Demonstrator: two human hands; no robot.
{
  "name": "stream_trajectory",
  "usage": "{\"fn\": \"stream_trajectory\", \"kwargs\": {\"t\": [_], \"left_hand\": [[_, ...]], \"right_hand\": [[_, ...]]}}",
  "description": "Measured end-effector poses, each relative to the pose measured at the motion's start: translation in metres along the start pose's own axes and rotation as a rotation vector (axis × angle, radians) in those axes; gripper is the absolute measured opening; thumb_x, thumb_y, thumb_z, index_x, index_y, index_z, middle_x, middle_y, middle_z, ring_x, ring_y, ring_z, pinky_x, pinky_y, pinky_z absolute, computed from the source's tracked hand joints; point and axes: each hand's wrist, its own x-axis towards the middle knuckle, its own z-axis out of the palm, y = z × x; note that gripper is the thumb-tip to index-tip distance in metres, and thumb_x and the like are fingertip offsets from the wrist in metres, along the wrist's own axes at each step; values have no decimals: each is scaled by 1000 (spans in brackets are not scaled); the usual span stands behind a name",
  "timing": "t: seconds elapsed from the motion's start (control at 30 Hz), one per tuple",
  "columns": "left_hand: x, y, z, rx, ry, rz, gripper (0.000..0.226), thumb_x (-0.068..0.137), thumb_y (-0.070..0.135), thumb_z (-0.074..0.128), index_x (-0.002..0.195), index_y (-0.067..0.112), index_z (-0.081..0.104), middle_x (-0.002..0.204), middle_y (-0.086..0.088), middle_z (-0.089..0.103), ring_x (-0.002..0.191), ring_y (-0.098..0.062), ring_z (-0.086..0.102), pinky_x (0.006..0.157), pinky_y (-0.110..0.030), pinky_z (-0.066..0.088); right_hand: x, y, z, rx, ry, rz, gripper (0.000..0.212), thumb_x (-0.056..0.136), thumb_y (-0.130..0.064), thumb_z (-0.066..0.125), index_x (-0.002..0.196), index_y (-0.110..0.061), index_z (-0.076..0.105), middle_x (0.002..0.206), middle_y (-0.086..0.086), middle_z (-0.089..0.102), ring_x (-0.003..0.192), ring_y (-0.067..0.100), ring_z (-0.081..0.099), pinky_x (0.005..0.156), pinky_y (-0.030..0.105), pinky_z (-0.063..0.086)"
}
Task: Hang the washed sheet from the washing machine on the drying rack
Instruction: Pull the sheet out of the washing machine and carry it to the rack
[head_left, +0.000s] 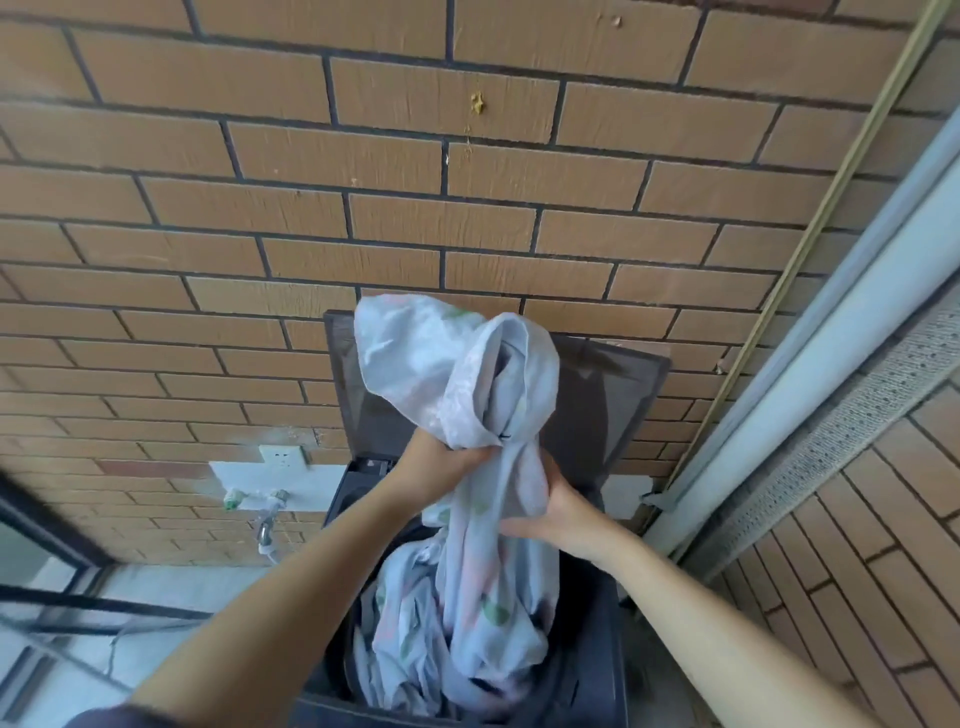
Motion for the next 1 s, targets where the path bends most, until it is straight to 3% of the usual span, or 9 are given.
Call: {"fn": "stream_trajectory", "kwargs": {"t": [0.1, 0.27, 0.37, 0.47, 0.63, 0.77, 0.83, 0.93, 1.0], "left_hand": [[5, 35, 0, -39, 10, 41, 43, 83, 3, 70, 123, 10, 56, 114, 0, 65, 104, -5, 63, 78, -18, 52], [14, 73, -13, -49, 108, 41, 38, 82, 5, 70, 118, 11, 59, 111, -2, 68, 102, -10, 65, 80, -24, 55], [7, 67, -32, -113, 288, -146, 21, 83, 17, 72, 102, 15, 64, 103, -2, 69, 99, -20, 66, 86, -36, 55], [-11, 43, -47, -15, 407, -342, 45, 75, 37, 77, 107, 11, 61, 104, -6, 67, 92, -21, 65, 78, -35, 55], [-38, 46, -64, 349, 7, -660, 60, 92, 59, 42, 93, 5, 69, 84, -7, 74, 77, -23, 68, 77, -35, 54], [-42, 72, -78, 931, 269, -67, 31, 85, 48, 62, 70, 22, 58, 62, 8, 63, 59, -15, 62, 58, -30, 53], [-34, 87, -79, 951, 268, 255, 38, 71, 48, 75, 96, 28, 54, 96, 10, 60, 84, -10, 56, 74, -26, 50], [-10, 95, -64, 737, -72, 161, 109, 56, 46, 82, 145, 30, 21, 137, 18, 32, 124, -1, 33, 103, -21, 31], [10, 86, -50, 641, -91, 128, 101, 57, 35, 82, 142, 27, 28, 132, 17, 40, 124, -3, 39, 98, -19, 35]], "right_hand": [[4, 17, 22, 144, -41, 51, 106, 49, -45, 92, 139, -25, 39, 132, -9, 56, 122, 5, 52, 99, 31, 48], [15, 2, 47, 317, 329, 40, 29, 73, -20, 81, 100, -22, 69, 97, -9, 72, 99, 11, 66, 72, 15, 52], [17, -14, 32, 350, 467, 19, 33, 69, -14, 83, 97, -21, 66, 91, -7, 71, 89, 12, 67, 70, 20, 54], [15, -33, 10, 310, 483, -55, 38, 66, -13, 84, 97, -24, 64, 91, -5, 71, 86, 11, 67, 70, 24, 55], [17, -61, -19, 120, 467, -213, 22, 71, -13, 78, 88, -18, 65, 85, -1, 71, 81, 11, 67, 70, 26, 53], [20, -87, -31, 9, 493, -296, 20, 71, -9, 73, 70, -14, 54, 68, -5, 61, 62, 3, 53, 56, 20, 41], [24, -104, -32, -41, 493, -350, 25, 71, -10, 70, 65, -15, 46, 61, -7, 53, 58, 4, 44, 54, 24, 34], [25, -140, -29, -91, 408, -488, 30, 68, -10, 67, 62, -21, 40, 58, -11, 44, 59, 4, 35, 55, 26, 29], [25, -164, -30, -105, 368, -541, 26, 66, -10, 66, 64, -17, 41, 61, -9, 43, 62, 5, 35, 56, 26, 30]]}}
